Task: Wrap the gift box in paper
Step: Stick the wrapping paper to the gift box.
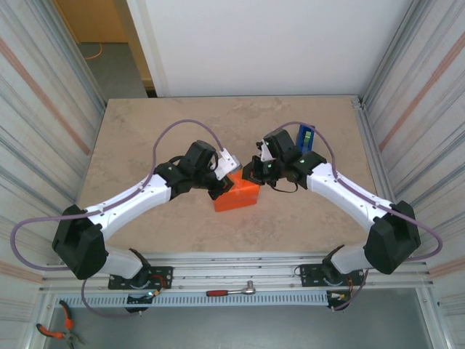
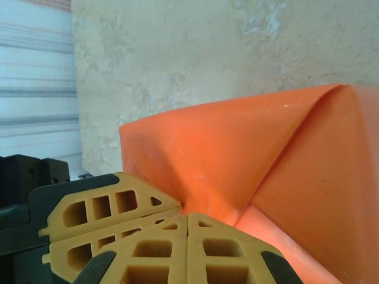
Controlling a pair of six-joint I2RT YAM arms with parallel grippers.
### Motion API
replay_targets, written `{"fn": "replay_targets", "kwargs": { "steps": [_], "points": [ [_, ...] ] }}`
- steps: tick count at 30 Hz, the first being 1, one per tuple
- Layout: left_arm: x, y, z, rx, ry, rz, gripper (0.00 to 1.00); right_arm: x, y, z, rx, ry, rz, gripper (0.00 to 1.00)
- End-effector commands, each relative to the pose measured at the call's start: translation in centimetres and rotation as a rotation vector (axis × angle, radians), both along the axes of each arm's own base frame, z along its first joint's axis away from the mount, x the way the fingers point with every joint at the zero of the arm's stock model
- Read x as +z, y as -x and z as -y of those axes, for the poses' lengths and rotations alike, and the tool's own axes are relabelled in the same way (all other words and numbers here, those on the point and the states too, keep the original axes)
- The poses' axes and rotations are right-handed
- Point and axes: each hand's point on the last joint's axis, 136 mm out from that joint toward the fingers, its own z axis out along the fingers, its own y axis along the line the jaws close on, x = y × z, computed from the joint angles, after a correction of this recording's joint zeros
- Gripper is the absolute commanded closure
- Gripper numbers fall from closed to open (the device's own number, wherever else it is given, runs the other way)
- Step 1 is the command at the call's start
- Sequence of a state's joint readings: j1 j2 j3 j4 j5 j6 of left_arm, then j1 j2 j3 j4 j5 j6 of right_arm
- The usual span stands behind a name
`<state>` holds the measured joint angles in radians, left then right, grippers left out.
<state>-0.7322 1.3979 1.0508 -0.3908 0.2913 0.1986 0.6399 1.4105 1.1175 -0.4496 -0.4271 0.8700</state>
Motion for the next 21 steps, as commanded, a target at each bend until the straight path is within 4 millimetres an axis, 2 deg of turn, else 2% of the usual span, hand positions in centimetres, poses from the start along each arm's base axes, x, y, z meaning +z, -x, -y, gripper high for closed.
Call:
{"fn": "replay_targets", "kwargs": {
  "steps": [1,11,16,21],
  "points": [
    [-2.8,1.1,-0.7,-0.012,-0.068,-0.079,1.00,0.7,-0.3,-1.5,0.017,-0.074,-0.004,1.00],
    [-2.7,1.1,-0.7,-0.010,-0.065,-0.079,1.00,-1.3,0.3,-2.2,0.035,-0.049,-0.049,1.00],
    [-2.7,1.1,-0.7,-0.011,-0.067,-0.078,1.00,-2.8,1.2,-1.7,0.036,-0.027,-0.079,1.00],
    [-2.7,1.1,-0.7,-0.010,-0.067,-0.078,1.00,-3.4,1.9,-1.3,0.042,-0.019,-0.092,1.00]
  ]
}}
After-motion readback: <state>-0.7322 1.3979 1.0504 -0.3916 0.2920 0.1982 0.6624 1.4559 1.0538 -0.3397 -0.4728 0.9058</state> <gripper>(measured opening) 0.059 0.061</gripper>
